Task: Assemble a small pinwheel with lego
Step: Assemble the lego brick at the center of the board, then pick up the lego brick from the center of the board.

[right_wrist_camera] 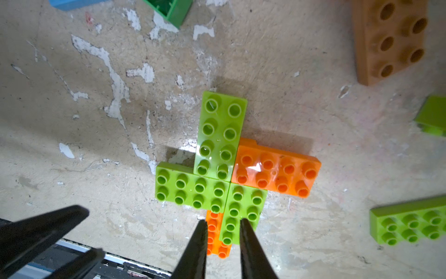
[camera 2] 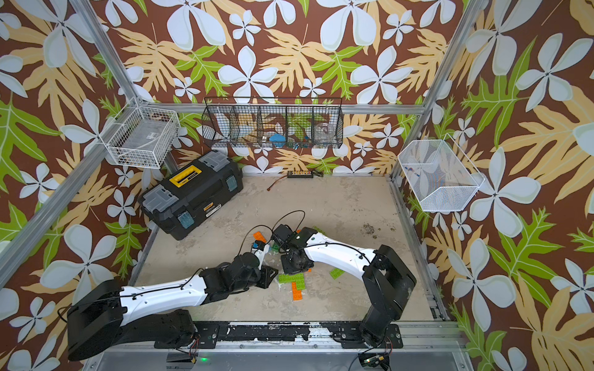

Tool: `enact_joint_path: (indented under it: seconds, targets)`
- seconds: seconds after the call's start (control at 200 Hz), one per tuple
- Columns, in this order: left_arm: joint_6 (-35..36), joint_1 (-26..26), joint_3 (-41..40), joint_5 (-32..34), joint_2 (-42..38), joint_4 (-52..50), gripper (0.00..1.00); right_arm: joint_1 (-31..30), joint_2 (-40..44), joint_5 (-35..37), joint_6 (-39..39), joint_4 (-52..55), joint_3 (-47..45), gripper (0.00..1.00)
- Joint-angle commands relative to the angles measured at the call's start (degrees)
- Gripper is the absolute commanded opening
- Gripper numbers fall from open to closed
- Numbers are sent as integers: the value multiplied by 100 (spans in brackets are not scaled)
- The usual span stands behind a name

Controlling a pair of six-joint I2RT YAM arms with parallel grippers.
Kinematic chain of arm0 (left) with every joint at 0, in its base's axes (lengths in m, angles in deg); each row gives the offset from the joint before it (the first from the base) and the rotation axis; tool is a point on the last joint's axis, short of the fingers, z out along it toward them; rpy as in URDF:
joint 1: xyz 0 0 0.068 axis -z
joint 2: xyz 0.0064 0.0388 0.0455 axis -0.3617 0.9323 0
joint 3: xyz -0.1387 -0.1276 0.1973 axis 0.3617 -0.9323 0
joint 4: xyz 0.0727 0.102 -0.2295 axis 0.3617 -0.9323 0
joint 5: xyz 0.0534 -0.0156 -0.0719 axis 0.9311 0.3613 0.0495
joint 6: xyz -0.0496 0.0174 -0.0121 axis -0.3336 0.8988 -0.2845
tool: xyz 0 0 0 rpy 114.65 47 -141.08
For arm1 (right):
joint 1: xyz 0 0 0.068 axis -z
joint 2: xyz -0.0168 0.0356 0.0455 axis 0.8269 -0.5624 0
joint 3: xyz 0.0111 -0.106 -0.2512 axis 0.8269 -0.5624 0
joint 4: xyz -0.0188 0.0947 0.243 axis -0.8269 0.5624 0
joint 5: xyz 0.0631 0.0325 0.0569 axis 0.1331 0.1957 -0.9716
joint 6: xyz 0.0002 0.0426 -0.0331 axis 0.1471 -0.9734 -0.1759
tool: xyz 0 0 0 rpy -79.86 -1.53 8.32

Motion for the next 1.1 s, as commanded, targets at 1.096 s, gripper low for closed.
enact_joint_path:
  seconds: [1.096]
  targets:
    - [996,-18,1607,-72,1417,-157,49,2797,-23,366,1547,-1351,-946,56]
